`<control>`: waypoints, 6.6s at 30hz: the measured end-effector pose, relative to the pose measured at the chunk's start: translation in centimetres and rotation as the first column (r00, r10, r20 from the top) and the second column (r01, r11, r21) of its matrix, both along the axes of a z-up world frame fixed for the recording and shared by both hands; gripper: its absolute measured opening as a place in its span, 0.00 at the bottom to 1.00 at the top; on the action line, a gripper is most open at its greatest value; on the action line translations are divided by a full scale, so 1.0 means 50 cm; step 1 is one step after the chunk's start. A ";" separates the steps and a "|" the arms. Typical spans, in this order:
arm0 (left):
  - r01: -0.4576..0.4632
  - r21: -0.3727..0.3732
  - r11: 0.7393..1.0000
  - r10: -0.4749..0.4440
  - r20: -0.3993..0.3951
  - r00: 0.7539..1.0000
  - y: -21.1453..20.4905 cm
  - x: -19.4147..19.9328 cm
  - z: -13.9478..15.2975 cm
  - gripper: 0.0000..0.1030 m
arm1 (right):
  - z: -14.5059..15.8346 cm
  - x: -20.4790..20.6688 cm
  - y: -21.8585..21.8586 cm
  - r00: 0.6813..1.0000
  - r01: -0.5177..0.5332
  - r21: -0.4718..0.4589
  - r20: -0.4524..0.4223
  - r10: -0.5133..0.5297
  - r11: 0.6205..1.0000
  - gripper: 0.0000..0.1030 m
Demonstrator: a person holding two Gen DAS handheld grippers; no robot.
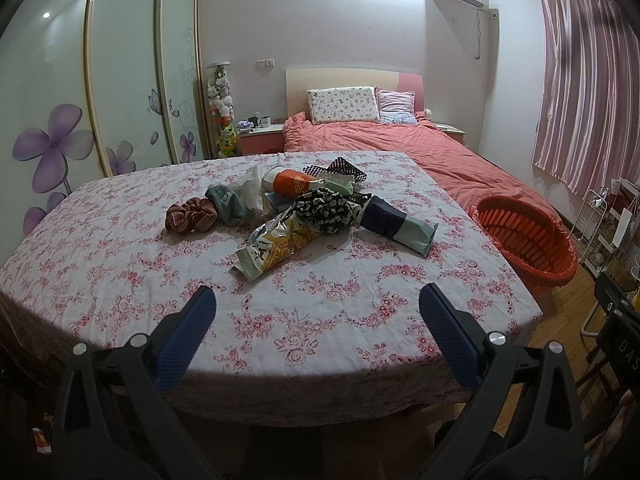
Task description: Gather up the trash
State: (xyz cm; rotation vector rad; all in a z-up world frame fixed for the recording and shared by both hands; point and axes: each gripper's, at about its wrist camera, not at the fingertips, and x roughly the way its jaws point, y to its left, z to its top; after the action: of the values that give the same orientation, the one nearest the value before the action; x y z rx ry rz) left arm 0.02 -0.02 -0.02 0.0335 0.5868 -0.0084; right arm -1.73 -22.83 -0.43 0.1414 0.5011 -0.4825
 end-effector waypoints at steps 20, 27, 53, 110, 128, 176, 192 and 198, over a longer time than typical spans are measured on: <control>-0.001 -0.001 1.000 0.001 -0.005 1.000 -0.001 -0.003 0.000 0.96 | -0.005 0.004 0.000 1.000 0.000 0.000 -0.003 0.000 1.000 0.98; -0.001 -0.002 1.000 0.001 -0.007 1.000 0.000 -0.005 -0.001 0.96 | -0.005 0.005 -0.001 1.000 0.000 0.001 -0.003 0.000 1.000 0.98; -0.095 -0.046 0.994 0.089 -0.119 0.989 0.185 0.220 -0.061 0.96 | -0.041 0.244 0.063 0.939 -0.322 0.089 -0.092 0.330 0.942 0.98; 0.164 -0.135 0.977 -0.190 -0.208 0.960 0.095 0.384 -0.112 0.31 | -0.108 0.435 0.107 0.852 -0.433 0.288 -0.179 0.492 0.855 0.30; 0.221 -0.190 0.957 -0.233 -0.045 0.971 0.025 0.343 0.025 0.31 | -0.013 0.358 0.029 0.914 -0.395 0.227 -0.005 0.406 0.890 0.30; 0.541 -0.226 0.810 -0.584 -0.219 0.782 -0.528 0.559 -0.148 0.58 | -0.094 0.354 -0.347 0.998 -0.044 0.336 0.057 0.027 0.941 0.52; 0.415 -0.105 0.904 -0.426 -0.136 0.894 -0.304 0.479 -0.065 0.72 | -0.020 0.366 -0.209 0.984 -0.175 0.278 0.063 0.164 0.945 0.52; 0.303 -0.094 0.948 -0.312 -0.106 0.944 -0.162 0.457 -0.038 0.74 | -0.012 0.394 -0.101 0.956 -0.290 0.275 0.039 0.291 0.917 0.52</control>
State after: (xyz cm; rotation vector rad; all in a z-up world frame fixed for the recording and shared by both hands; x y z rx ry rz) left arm 22.89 -8.11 -1.94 0.0504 0.6966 -0.3397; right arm 17.96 -27.90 -1.03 0.3318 0.5810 -0.1177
